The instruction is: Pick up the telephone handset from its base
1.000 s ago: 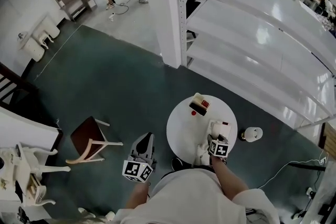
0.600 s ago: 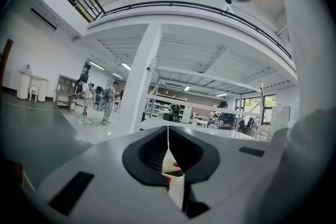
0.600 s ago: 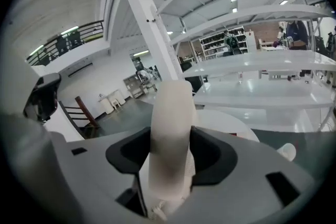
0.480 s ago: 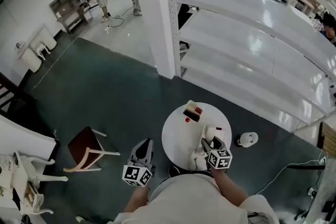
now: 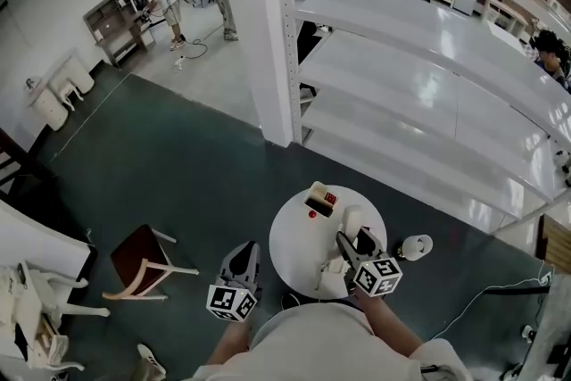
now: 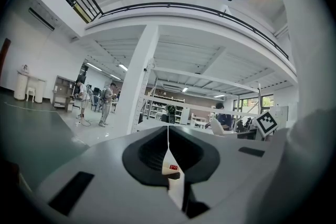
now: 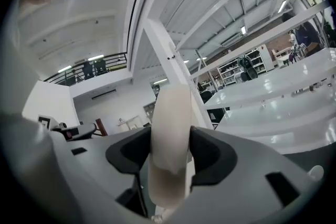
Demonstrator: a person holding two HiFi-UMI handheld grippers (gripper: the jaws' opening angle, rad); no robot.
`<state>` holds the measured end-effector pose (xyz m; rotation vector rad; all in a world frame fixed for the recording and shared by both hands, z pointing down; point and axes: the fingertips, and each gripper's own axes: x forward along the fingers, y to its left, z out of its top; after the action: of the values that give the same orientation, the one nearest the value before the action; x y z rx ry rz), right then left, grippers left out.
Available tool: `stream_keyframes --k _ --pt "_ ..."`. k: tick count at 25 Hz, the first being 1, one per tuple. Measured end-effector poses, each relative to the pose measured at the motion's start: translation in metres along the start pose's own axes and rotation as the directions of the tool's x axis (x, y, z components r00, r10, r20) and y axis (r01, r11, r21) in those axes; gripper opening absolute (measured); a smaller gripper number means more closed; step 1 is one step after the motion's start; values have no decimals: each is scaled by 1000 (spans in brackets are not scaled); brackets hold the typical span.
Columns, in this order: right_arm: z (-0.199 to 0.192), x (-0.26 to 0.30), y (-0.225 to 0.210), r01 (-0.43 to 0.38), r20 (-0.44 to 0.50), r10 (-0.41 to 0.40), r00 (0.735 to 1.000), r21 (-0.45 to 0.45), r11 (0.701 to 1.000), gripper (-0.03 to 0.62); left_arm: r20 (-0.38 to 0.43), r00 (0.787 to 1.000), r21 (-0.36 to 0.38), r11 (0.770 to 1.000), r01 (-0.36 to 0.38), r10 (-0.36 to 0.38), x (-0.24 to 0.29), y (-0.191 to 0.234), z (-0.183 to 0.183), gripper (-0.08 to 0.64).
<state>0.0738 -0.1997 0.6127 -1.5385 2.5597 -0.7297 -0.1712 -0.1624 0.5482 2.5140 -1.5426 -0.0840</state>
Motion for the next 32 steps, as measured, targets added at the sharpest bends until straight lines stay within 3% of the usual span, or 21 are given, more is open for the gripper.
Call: stream_keyframes --k 15,32 --pt "82 -7 21 -111 173 108 979 4 994 232 9 1000 8 1000 -13 12 -5 -5 2 21" --pt "91 -11 24 -128 208 119 971 28 991 232 16 999 9 999 -32 32 -10 -6 1 21"
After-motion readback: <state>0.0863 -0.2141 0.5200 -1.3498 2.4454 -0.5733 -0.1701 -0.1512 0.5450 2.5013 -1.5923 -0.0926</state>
